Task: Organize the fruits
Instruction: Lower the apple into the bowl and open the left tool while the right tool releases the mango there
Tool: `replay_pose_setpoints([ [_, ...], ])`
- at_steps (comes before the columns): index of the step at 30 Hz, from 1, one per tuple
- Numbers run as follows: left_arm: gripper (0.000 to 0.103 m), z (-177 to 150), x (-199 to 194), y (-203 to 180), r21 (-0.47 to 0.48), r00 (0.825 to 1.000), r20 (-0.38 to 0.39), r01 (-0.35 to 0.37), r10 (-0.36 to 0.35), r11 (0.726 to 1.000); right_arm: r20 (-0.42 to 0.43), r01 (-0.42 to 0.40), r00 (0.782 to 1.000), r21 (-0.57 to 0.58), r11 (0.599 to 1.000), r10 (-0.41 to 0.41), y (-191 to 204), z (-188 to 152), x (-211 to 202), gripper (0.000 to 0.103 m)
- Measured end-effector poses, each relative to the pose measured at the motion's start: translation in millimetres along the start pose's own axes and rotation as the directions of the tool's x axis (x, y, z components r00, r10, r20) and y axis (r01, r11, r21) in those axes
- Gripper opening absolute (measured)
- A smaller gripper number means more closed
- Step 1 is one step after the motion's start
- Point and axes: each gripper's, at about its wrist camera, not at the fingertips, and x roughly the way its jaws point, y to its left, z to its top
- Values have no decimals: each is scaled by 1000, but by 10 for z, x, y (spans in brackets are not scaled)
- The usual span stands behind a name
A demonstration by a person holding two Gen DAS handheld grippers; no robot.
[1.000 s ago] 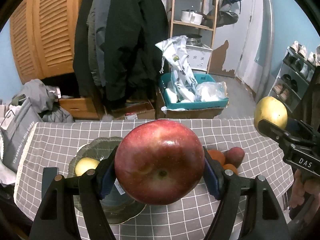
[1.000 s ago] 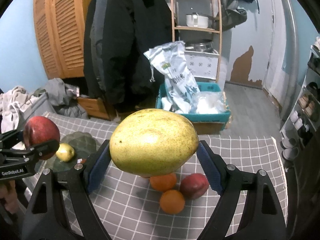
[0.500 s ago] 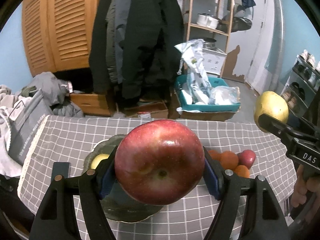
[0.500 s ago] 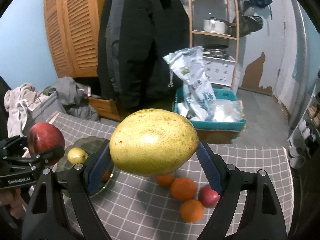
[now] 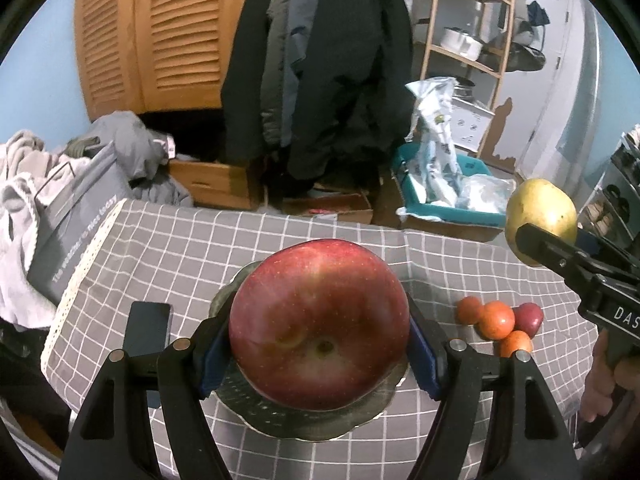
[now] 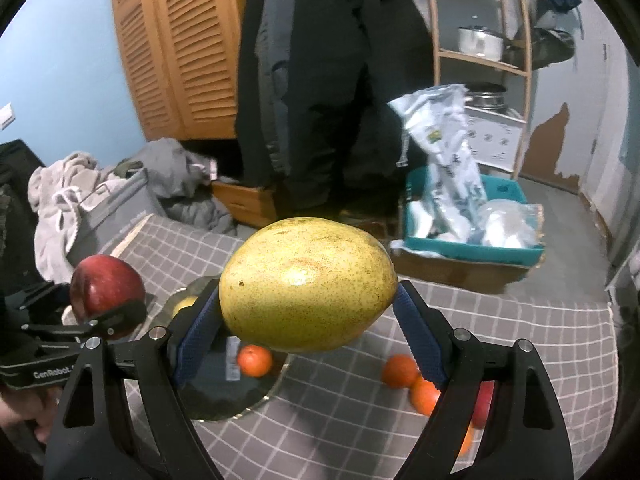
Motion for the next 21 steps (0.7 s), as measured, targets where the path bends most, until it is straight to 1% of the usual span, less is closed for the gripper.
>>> replay_pose_setpoints([
  [10,76,-167,299,297,-35,997,-77,-27,24,999,-76,-71,995,-11,997,70,262,-82,509,84],
  [16,76,-304,560,430,-67,988,-155,-35,24,997,-142,-91,986,-32,995,85,408,-214,809,84],
  [21,76,-392,739,521,-88,979,-203,-46,27,995,-190,-104,977,-43,994,94,491,-296,1005,84],
])
